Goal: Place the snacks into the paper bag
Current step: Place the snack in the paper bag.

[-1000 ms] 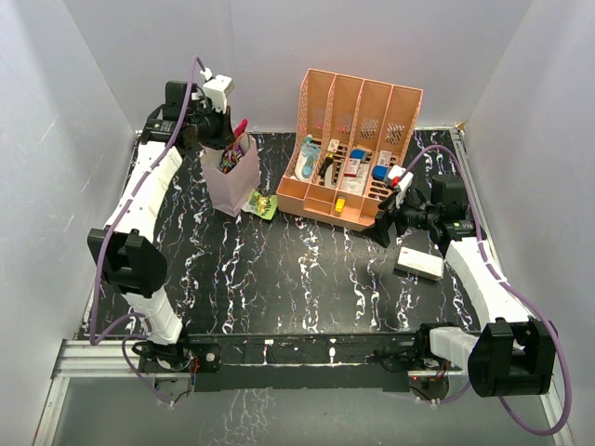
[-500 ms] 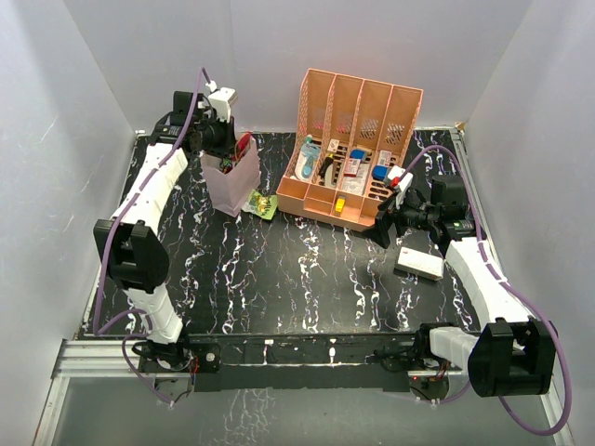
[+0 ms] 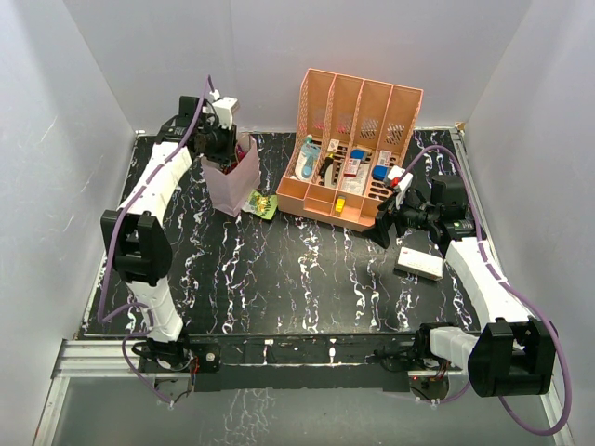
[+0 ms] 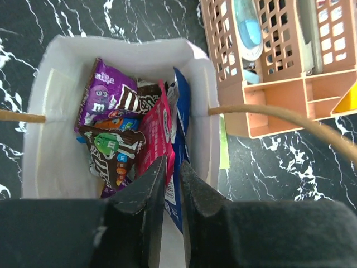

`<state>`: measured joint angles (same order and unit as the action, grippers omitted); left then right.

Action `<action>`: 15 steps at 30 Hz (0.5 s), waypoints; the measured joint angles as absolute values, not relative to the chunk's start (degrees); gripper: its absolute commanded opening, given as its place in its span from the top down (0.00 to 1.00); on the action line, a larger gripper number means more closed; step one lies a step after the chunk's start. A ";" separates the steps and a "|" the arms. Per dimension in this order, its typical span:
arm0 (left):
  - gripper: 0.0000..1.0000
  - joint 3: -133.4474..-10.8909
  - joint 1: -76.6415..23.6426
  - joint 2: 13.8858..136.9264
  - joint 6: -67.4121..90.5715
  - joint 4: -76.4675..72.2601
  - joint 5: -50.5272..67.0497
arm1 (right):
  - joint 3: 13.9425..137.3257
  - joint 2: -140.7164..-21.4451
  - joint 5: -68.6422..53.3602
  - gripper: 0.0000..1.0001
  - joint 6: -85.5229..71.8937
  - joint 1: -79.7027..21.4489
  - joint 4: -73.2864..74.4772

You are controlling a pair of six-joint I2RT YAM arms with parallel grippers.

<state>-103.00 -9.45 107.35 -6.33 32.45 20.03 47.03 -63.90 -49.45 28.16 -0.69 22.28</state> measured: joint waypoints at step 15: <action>0.58 -104.81 -9.43 110.28 -8.51 36.07 18.44 | 47.03 -63.90 -49.45 0.02 28.16 -0.69 22.31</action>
<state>-104.81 -9.43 110.28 -8.51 36.07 18.44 47.03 -63.90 -49.45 28.16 -0.69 22.31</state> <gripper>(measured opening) 0.392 0.984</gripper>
